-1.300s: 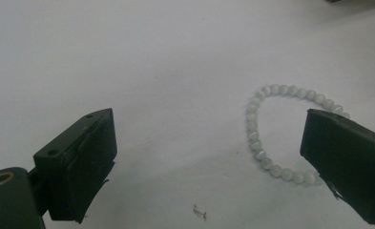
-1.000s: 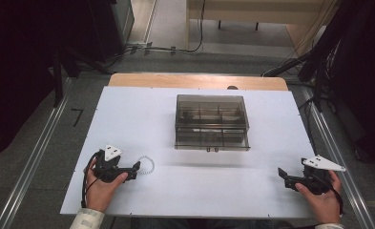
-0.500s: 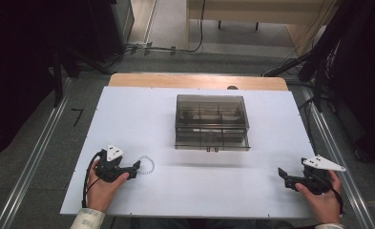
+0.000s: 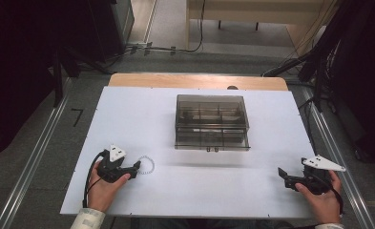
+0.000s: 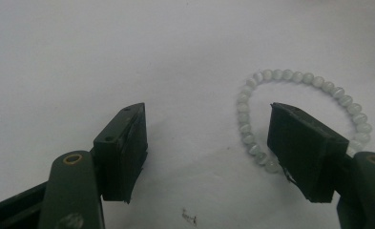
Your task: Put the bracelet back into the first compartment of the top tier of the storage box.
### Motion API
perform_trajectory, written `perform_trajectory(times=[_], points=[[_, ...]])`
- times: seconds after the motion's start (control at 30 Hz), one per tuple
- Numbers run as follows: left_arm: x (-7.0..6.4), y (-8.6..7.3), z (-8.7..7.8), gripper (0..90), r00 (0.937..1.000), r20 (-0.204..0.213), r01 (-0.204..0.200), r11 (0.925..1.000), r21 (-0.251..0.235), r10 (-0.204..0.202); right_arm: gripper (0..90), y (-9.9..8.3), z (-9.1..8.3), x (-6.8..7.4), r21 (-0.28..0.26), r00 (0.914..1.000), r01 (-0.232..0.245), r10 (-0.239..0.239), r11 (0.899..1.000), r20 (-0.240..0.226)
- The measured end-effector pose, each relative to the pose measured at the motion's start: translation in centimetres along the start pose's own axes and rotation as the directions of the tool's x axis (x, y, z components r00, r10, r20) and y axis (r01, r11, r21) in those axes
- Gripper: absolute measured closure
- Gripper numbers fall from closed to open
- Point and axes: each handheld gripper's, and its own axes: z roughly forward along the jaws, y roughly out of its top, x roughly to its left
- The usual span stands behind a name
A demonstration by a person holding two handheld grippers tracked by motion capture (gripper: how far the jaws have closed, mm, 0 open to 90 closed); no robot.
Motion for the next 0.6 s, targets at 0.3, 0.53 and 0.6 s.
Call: perform_trajectory(times=[0.3,0.53,0.6], points=[[-0.13,0.14,-0.04,33.7,1.0,0.001,0.005,0.9999,0.014,-0.005,3.7,0.0,0.0,-0.03,0.004,1.0,0.005,-0.005,1.0,0.002],[-0.28,0.17,-0.07,36.2,1.0,0.001,-0.005,0.9999,0.014,0.005,3.7,0.0,0.04,-0.01,0.004,1.0,0.008,-0.008,1.0,0.001],[-0.4,0.21,-0.07,38.7,1.0,0.0,-0.007,0.9999,0.014,0.007,3.7,0.0,0.06,0.01,0.005,1.0,0.007,-0.007,1.0,0.001]])
